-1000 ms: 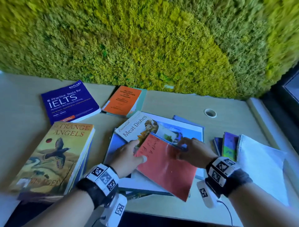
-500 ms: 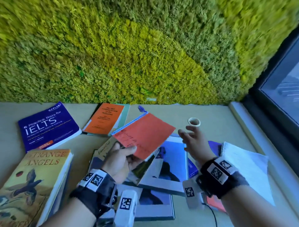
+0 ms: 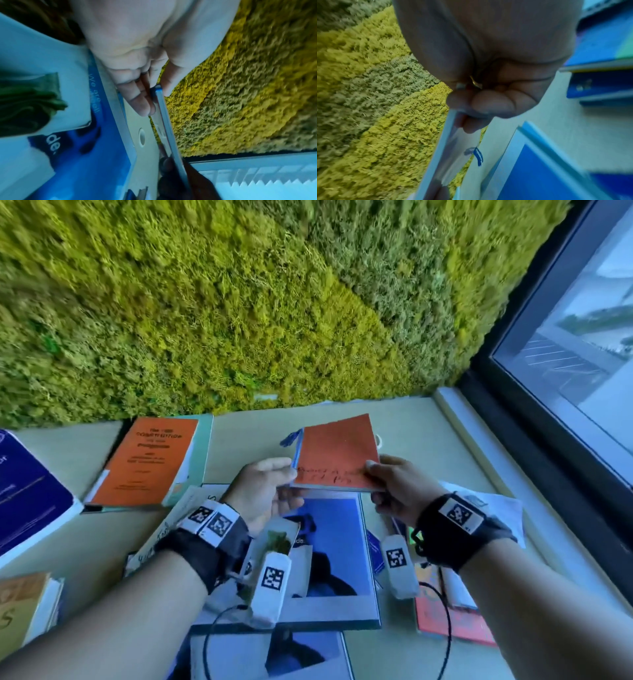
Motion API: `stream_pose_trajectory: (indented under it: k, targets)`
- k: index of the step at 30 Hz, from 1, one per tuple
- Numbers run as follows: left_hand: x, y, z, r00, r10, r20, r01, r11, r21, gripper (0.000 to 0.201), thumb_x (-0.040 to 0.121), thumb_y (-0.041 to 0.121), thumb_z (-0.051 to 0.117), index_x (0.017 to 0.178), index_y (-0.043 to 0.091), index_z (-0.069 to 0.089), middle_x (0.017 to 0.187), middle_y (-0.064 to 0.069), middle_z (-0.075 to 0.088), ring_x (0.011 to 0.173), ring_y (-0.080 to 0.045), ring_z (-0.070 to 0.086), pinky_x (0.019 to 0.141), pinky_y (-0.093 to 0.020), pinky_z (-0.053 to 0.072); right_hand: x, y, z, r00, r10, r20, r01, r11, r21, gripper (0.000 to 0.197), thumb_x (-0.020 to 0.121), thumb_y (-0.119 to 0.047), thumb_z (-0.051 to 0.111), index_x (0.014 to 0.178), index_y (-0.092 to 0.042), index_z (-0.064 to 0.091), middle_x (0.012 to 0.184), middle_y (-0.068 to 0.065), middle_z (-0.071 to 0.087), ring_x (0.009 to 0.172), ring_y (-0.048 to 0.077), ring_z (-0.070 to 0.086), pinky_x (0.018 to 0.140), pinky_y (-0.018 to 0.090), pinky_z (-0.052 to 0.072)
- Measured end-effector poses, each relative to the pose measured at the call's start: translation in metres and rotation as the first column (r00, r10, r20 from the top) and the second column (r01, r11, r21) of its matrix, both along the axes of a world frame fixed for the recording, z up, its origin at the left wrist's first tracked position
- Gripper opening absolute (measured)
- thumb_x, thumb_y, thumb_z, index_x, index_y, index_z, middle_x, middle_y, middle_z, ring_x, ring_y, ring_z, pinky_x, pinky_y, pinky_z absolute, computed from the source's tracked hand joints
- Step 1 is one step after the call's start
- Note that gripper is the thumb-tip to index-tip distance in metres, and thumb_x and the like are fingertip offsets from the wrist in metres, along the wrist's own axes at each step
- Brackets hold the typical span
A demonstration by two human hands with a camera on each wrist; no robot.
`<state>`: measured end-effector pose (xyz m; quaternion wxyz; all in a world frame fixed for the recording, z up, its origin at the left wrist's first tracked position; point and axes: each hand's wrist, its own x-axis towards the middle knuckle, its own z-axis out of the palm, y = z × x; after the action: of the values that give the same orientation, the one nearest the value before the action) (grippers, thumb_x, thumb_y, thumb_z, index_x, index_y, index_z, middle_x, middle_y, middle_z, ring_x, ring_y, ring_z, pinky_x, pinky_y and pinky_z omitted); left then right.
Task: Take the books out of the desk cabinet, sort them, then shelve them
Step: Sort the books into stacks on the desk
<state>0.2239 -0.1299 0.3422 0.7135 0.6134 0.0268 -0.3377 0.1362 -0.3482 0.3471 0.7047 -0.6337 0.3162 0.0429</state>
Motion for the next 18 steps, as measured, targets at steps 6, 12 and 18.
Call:
stream_pose_trajectory:
  k: [6, 12, 18]
  targets:
    - [0.028, -0.053, -0.009, 0.992, -0.054, 0.112, 0.022, 0.963, 0.268, 0.050, 0.100, 0.006, 0.058, 0.148, 0.005, 0.045, 0.105, -0.009, 0.065, 0.071, -0.020, 0.065, 0.050, -0.025, 0.055, 0.050, -0.056, -0.013, 0.993, 0.064, -0.096, -0.076, 0.989, -0.130, 0.018, 0.108, -0.027, 0.047, 0.090, -0.021, 0.047, 0.059, 0.001, 0.036, 0.040, 0.012, 0.033, 0.047, 0.017, 0.023]
    - [0.031, -0.092, -0.005, 0.991, -0.115, 0.072, 0.085, 0.940, 0.331, 0.060, 0.101, 0.015, 0.059, 0.155, 0.011, 0.033, 0.128, -0.008, 0.063, 0.107, -0.030, 0.067, 0.081, -0.040, 0.058, 0.070, -0.085, -0.018, 0.988, 0.073, -0.138, -0.076, 0.997, -0.013, 0.017, 0.104, -0.024, 0.055, 0.094, -0.011, 0.057, 0.077, 0.010, 0.056, 0.062, 0.021, 0.055, 0.056, 0.029, 0.044]
    - [-0.019, -0.102, 0.015, 0.933, -0.277, 0.230, 0.158, 0.889, 0.430, 0.057, 0.100, 0.022, 0.061, 0.152, 0.014, 0.039, 0.140, -0.010, 0.055, 0.106, -0.030, 0.069, 0.089, -0.043, 0.057, 0.032, -0.107, -0.005, 0.985, 0.154, -0.075, -0.157, 0.987, -0.036, 0.029, 0.100, -0.025, 0.063, 0.123, -0.008, 0.063, 0.106, 0.009, 0.057, 0.090, 0.031, 0.065, 0.073, 0.039, 0.053]
